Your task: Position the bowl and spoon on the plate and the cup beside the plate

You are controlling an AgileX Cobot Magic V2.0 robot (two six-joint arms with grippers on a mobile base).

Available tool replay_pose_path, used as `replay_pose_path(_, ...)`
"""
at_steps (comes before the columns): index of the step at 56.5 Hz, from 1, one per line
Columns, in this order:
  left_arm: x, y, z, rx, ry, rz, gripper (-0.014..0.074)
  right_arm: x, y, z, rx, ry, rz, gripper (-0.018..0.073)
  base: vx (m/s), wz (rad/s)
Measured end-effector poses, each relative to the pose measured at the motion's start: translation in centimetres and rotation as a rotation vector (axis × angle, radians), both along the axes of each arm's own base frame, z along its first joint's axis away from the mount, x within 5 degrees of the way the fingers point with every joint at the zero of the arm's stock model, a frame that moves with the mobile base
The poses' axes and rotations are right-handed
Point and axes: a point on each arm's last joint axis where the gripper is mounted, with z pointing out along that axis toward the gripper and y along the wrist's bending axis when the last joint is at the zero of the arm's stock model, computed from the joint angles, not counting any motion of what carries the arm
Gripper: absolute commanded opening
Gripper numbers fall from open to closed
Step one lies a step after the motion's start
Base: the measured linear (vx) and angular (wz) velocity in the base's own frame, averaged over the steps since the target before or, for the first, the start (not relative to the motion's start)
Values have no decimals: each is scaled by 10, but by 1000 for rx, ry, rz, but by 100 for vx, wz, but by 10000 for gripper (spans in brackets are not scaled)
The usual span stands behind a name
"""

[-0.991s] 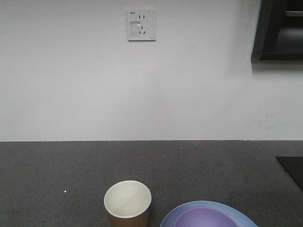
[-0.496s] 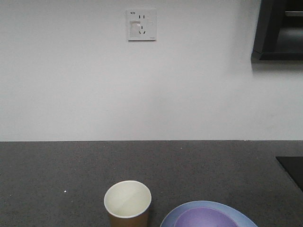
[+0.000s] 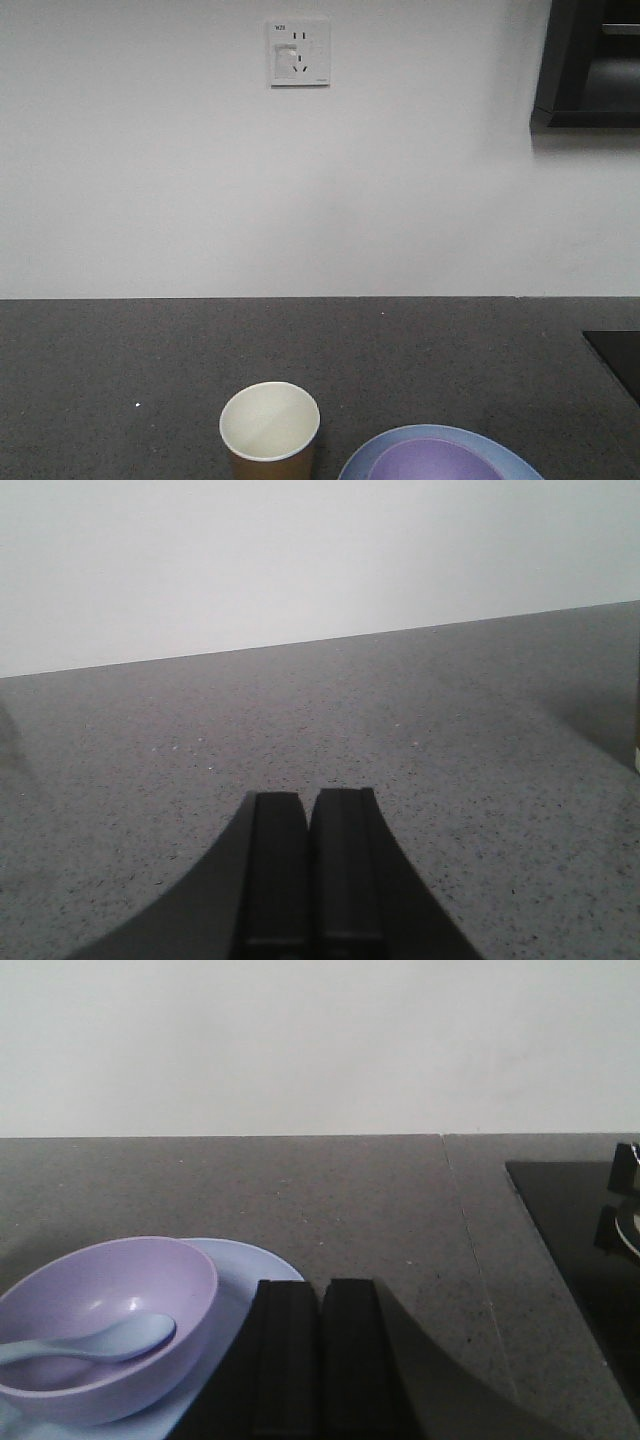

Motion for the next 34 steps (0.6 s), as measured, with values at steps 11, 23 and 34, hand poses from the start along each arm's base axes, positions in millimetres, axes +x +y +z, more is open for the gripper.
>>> replay_pose_path(11,0,0,0,0,0,0,-3,1,-1,-46,41,-46,-13,-6,0,0)
replay_pose_path(23,0,0,0,0,1,0,-3,-4,-6,-52,116,-107,-108,-6,0,0)
replay_pose_path(34,0,0,0,0,1,0,-3,-5,-8,-52,122,-117,-140,-6,0,0)
